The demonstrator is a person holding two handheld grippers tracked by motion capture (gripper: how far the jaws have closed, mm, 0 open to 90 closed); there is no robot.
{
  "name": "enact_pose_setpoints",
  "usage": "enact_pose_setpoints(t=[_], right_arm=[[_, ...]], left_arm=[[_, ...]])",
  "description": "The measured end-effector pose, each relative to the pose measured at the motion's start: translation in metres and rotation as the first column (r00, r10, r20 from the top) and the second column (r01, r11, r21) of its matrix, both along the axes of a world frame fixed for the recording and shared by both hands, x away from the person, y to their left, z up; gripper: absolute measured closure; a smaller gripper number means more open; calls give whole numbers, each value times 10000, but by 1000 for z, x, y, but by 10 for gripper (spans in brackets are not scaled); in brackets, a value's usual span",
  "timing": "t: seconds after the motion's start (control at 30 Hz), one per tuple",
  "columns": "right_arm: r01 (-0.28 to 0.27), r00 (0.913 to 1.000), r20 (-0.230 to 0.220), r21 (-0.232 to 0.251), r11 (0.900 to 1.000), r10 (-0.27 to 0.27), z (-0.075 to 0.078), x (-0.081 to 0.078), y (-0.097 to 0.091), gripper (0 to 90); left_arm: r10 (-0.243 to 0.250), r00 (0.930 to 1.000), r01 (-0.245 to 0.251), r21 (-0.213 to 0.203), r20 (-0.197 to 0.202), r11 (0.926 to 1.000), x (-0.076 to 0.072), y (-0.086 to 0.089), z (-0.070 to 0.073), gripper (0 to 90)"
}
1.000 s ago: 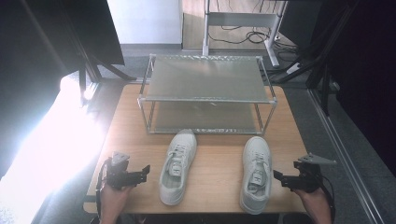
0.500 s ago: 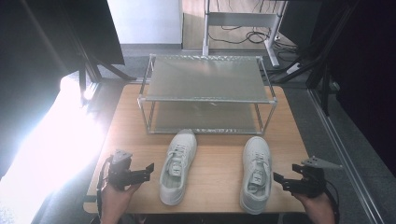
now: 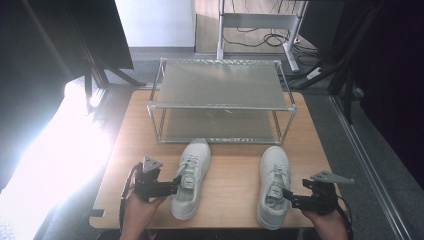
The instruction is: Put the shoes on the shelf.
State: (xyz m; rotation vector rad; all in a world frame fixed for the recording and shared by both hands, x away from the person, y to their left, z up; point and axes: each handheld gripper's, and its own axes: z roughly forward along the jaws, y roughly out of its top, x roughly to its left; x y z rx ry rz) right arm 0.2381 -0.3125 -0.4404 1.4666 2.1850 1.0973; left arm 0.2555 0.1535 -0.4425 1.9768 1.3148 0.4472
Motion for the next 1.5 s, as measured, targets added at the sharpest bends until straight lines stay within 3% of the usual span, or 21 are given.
enact_pose_setpoints(t=[0.17,0.3,0.37,0.4,0.43,0.47,0.57,0.67,0.73,0.83,0.87,1.07,1.2,1.23,1.33,1.5], right_arm=[[278,9996,-89,-240,9993,-281,-3,4,10,126],[790,9968,-100,-587,9951,-797,-5,10,20,201],[815,9965,-122,-643,9946,-824,-5,12,22,226],[851,9957,-286,-876,9925,-879,-7,14,27,305],[851,9957,-286,-876,9925,-879,-7,14,27,305],[905,9948,-377,-1089,9899,-951,-8,15,30,371],[1069,9928,-401,-1355,9850,-1133,-10,15,30,416],[1089,9909,-647,-1304,9855,-1181,-9,13,26,522],[1042,9910,-708,-1295,9861,-1140,-10,12,26,540],[1027,9905,-729,-1688,9803,-1164,-9,13,29,585],[1052,9898,-744,-1903,9761,-1212,-9,13,32,613],[1335,9863,-671,-2126,9680,-1508,-8,11,29,725],[1751,9803,-553,-1993,9642,-1895,-8,11,14,811],[1674,9807,-744,-1584,9731,-1808,-8,13,6,816],[1627,9818,-737,-1483,9755,-1749,-8,13,5,822],[1323,9861,-882,-937,9868,-1406,-8,15,-1,828]], left_arm=[[66,9999,-62,345,-128,9994,7,-7,-6,138],[88,9991,-53,824,-420,9966,15,-15,-17,155],[82,9989,-41,876,-469,9961,16,-16,-19,158],[120,9988,-85,740,-465,9972,17,-16,-20,187],[141,9988,-108,705,-473,9975,18,-15,-20,187],[190,9989,-152,860,-438,9962,19,-16,-21,199],[204,9987,-162,902,-459,9958,21,-17,-22,218],[230,9984,-178,1001,-509,9948,24,-19,-22,274],[190,9981,-133,956,-589,9953,25,-21,-23,308],[79,9978,-19,910,-662,9958,24,-24,-23,408],[44,9976,19,899,-694,9960,24,-25,-23,423],[-393,9951,480,948,-912,9943,28,-29,-23,496],[-488,9946,581,1020,-914,9931,28,-31,-23,639],[-343,9958,428,1011,-844,9940,27,-31,-23,691],[-162,9978,252,1425,-643,9895,26,-33,-22,767],[-271,9975,348,1182,-653,9924,29,-26,-21,824]])
